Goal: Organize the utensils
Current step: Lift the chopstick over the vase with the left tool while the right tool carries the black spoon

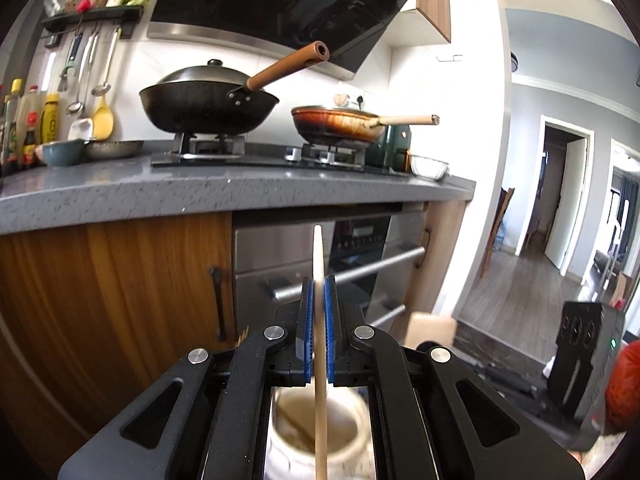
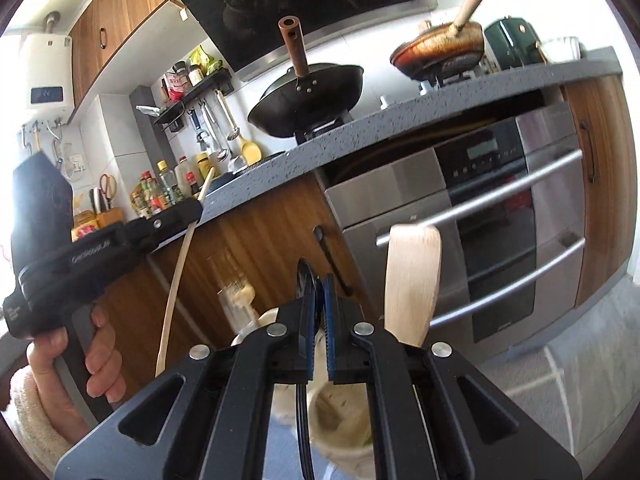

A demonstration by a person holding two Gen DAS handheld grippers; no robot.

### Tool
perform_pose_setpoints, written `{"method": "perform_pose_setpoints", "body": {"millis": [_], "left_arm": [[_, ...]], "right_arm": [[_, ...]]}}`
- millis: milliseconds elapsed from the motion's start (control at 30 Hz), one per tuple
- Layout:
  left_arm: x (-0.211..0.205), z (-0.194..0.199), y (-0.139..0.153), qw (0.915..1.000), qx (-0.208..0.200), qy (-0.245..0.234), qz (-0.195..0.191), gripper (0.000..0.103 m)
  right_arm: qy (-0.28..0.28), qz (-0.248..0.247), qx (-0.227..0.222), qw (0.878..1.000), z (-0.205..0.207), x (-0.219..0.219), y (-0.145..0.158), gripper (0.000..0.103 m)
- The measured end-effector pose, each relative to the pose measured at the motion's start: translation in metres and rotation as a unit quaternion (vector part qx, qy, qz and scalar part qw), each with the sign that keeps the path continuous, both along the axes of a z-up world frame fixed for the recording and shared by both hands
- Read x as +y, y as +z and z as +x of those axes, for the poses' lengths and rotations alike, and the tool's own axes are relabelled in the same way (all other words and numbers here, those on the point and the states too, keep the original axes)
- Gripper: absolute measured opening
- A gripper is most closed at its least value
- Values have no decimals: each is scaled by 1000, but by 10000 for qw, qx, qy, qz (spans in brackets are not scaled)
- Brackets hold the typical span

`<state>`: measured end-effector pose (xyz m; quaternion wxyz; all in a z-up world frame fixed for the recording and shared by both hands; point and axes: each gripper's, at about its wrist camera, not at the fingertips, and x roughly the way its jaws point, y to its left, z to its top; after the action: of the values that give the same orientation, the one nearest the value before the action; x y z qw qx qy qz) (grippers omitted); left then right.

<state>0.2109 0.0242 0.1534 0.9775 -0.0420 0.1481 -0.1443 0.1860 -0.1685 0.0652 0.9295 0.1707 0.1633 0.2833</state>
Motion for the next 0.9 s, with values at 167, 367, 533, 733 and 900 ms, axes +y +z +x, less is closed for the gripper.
{"method": "perform_pose_setpoints", "body": {"millis": [167, 367, 533, 733, 900], "left_arm": [[-5, 19, -7, 9996, -242, 45, -133, 5], [-14, 24, -8, 9979, -630, 96, -90, 5], [-22, 29, -6, 9957, -908, 182, -31, 5], [-27, 34, -17, 9950, -956, 293, -7, 5], [-28, 33, -27, 9954, -895, 351, 35, 5]], "right_arm": [[-116, -212, -365, 9990, 12, 11, -5, 4], [-130, -160, -469, 9987, 22, 12, -14, 4], [-216, -121, -490, 9985, 26, 9, -22, 4], [-165, 71, -459, 9988, 26, 5, -31, 4], [-34, 224, -410, 9989, 27, 6, -35, 4]]}}
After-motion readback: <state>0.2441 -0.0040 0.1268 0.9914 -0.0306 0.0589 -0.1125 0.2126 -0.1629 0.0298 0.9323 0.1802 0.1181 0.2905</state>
